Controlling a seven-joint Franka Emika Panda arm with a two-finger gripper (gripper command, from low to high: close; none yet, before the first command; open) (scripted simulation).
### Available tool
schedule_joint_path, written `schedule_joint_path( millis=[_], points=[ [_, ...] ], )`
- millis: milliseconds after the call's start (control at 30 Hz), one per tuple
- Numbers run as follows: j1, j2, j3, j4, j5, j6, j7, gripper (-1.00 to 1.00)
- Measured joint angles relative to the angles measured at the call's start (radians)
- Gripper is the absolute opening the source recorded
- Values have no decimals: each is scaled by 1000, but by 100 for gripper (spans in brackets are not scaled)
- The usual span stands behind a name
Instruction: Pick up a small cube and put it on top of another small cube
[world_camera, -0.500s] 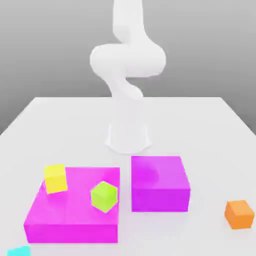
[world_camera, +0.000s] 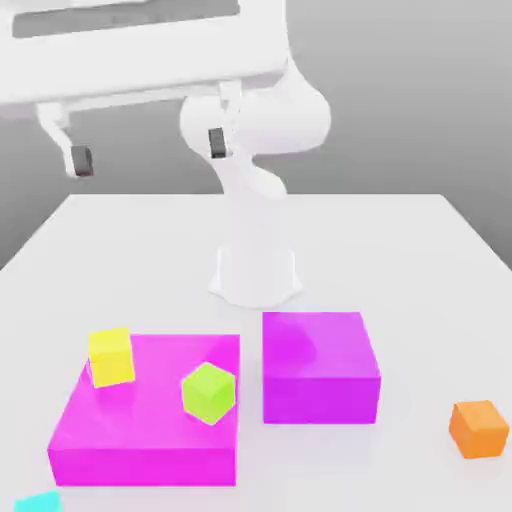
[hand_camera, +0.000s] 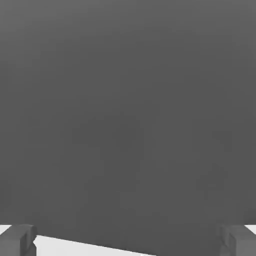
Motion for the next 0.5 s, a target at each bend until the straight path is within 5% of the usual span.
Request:
schedule_joint_path(
  millis=[500],
  points=[
    [-123,508,-35,72,117,104,-380,0]
  ],
)
